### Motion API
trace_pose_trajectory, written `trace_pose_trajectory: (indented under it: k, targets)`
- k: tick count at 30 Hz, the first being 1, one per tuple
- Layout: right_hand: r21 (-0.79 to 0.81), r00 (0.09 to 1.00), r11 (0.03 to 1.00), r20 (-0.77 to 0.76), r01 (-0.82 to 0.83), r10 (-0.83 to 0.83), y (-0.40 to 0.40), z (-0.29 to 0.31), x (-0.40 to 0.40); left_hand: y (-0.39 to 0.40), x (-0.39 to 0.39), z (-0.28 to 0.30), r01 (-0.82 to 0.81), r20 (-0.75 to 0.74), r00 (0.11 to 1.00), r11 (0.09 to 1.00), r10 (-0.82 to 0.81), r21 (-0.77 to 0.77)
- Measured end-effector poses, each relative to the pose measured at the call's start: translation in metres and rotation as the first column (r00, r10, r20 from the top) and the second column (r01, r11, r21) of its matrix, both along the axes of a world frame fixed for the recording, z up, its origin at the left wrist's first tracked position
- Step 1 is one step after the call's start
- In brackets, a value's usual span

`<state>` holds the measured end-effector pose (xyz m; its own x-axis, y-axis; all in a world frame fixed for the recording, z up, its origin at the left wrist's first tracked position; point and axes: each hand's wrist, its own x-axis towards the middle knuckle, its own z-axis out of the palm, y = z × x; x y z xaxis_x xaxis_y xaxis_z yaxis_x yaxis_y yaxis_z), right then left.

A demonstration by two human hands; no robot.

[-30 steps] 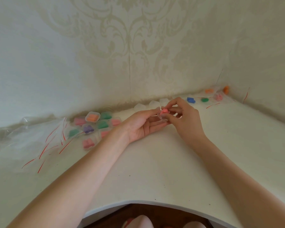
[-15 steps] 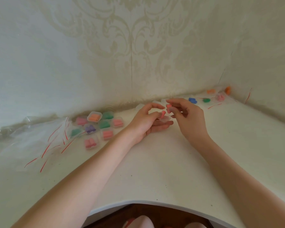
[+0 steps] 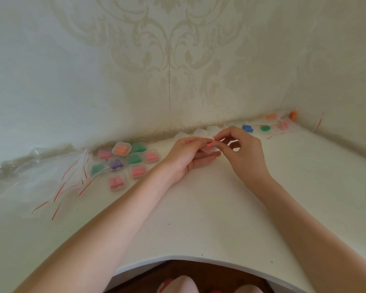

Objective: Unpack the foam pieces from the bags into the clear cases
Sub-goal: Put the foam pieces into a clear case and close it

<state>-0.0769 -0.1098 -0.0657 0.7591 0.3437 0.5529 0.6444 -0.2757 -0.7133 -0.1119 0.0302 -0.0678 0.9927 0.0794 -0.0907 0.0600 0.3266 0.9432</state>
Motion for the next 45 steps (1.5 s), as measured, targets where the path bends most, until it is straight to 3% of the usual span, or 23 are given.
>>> trace_pose_trajectory:
  k: [3,8,11,14,20,23,28,31,36,39,45]
  targets:
    - [-0.075,0.998,0.997,0.060,-0.022,0.027,0.001,-0.001,-0.001,0.000,-0.001,-0.001,-0.033,0.019,0.999,0.999,0.034,-0.018]
    - [0.079,0.998,0.997,-0.064,0.026,-0.020,0.002,0.004,-0.004,-0.001,0.000,-0.003,-0.058,0.049,0.997,0.998,0.059,-0.024]
    - [0.076,0.995,0.996,-0.086,0.049,-0.042,0.002,0.003,-0.006,0.000,0.000,-0.004,-0.059,0.053,0.997,0.998,0.059,-0.012]
    - [-0.054,0.998,0.997,-0.015,0.063,-0.064,0.004,-0.003,-0.004,0.000,0.001,-0.004,-0.067,0.055,0.996,0.998,0.067,-0.004]
    - [-0.213,0.955,0.943,0.208,0.256,-0.212,0.005,-0.012,0.003,0.000,0.001,-0.005,-0.054,0.057,0.997,0.998,0.053,0.015]
    - [-0.153,0.971,0.961,0.101,0.231,-0.217,0.005,-0.011,0.005,0.000,0.001,-0.005,-0.058,0.063,0.996,0.998,0.058,0.002]
    - [0.059,0.980,0.996,-0.188,0.074,-0.062,0.003,-0.004,0.002,0.000,0.001,-0.006,-0.041,0.063,0.997,0.998,0.044,-0.048]
    - [0.022,0.987,0.998,-0.152,0.050,-0.046,0.002,-0.003,-0.002,0.001,0.003,-0.005,-0.072,0.025,0.997,0.994,0.075,-0.086]
    - [-0.219,0.998,0.975,0.057,0.028,-0.016,0.003,-0.008,0.000,0.003,0.006,0.001,-0.127,-0.123,0.987,0.976,0.106,-0.178]
    - [-0.262,0.993,0.965,0.118,0.012,0.019,0.005,-0.012,-0.001,0.006,0.006,0.000,-0.095,-0.096,0.992,0.982,0.079,-0.166]
    - [0.001,0.981,1.000,-0.193,-0.005,0.005,0.006,-0.009,0.003,0.006,0.003,-0.004,-0.092,-0.042,0.995,0.982,0.086,-0.166]
